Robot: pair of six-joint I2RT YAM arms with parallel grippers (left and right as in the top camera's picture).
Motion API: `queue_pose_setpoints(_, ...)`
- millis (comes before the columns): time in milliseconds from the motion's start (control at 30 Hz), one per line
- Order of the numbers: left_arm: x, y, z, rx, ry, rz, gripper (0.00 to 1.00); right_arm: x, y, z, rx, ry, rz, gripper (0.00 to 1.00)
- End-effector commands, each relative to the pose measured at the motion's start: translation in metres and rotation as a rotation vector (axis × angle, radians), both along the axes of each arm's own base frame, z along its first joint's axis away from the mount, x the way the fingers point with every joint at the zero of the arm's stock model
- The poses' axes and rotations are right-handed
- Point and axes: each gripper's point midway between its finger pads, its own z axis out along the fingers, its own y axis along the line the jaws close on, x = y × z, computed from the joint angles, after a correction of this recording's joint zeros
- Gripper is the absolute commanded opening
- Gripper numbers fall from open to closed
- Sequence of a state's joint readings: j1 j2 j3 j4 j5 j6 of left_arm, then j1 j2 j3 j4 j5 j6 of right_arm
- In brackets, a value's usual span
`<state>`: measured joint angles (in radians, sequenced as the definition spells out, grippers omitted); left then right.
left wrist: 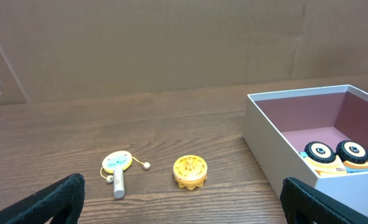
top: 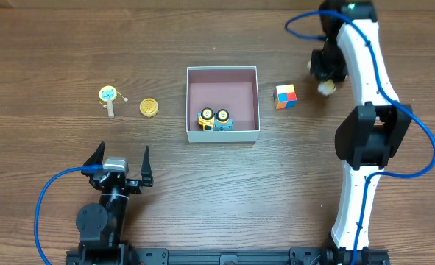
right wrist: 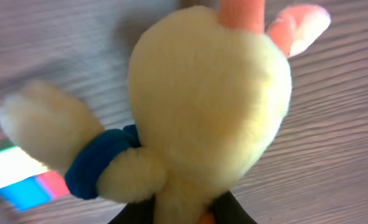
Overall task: Pack container
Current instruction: 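Grasp the plush toy with the right gripper, then carry the plush toy into the box and release it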
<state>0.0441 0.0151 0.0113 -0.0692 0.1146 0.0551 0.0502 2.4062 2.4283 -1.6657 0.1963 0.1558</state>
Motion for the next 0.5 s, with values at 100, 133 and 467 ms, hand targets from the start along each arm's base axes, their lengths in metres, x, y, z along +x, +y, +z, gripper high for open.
queue_pose_setpoints(100,0.0,0.004,-0.001,-0.009,-0.003,0.019,1.0,0.014,0.082,0.087,0.287,-0.238,0.103,0.2)
queue_pose_setpoints(133,0.0,0.004,-0.001,-0.009,-0.003,0.019,1.0,0.011,0.093,0.095,0.299,-0.252,0.127,0.2)
queue_pose_setpoints(467,0.0,0.004,-0.001,-0.009,-0.003,0.019,1.0,-0.036,0.21,0.104,0.257,-0.236,0.39,0.24)
